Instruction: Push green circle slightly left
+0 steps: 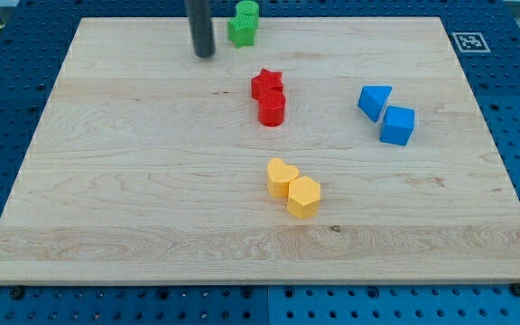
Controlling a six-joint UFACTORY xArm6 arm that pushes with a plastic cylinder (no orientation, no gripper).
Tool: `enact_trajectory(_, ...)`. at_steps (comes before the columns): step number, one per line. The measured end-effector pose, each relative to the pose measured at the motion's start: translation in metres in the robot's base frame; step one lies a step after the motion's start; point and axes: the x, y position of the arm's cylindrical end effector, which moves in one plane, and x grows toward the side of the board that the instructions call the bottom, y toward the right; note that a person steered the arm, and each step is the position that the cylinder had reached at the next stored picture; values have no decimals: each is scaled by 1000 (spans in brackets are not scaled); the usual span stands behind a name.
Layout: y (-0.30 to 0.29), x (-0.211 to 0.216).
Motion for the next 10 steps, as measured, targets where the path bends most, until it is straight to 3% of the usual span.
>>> enact_trajectory(1,98,12)
enact_trajectory(2,154,-4)
enact_trajectory(4,132,-81)
enact_trajectory(5,119,-100)
enact_trajectory(10,55,-98)
